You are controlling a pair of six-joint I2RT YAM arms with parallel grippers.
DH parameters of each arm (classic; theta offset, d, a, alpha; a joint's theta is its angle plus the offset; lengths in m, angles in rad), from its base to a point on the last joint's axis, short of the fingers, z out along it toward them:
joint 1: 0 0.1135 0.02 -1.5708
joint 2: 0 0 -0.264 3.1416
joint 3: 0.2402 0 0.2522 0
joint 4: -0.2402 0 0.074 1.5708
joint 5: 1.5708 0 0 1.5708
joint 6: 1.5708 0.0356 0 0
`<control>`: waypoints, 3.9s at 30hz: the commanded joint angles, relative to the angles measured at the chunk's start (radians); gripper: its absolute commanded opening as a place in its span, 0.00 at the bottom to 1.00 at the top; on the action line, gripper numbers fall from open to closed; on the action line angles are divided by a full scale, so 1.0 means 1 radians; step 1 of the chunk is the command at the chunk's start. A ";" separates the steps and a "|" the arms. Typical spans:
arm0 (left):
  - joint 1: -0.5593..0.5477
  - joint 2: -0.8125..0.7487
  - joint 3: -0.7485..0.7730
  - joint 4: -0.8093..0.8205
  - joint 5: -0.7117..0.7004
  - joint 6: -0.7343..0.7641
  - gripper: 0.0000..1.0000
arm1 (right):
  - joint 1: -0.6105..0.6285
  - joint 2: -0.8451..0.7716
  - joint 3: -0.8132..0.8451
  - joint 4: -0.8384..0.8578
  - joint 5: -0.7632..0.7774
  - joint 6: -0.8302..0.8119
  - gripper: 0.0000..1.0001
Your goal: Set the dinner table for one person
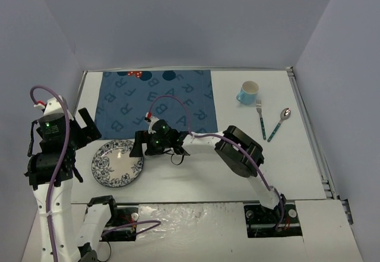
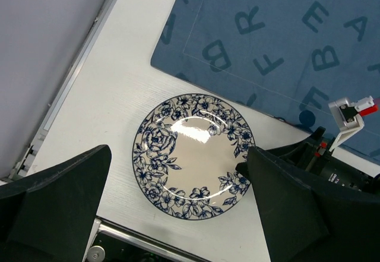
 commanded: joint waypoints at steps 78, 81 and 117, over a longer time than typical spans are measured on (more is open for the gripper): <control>-0.007 0.055 -0.403 0.383 0.228 -0.086 0.97 | -0.536 0.118 0.433 0.207 -0.219 0.202 0.00; -0.013 0.073 -0.424 0.401 0.226 -0.088 0.97 | -0.534 0.165 0.462 0.227 -0.213 0.212 0.00; -0.125 0.110 -0.266 0.218 0.140 -0.081 0.97 | -0.550 -0.055 0.367 -0.347 0.314 -0.364 0.82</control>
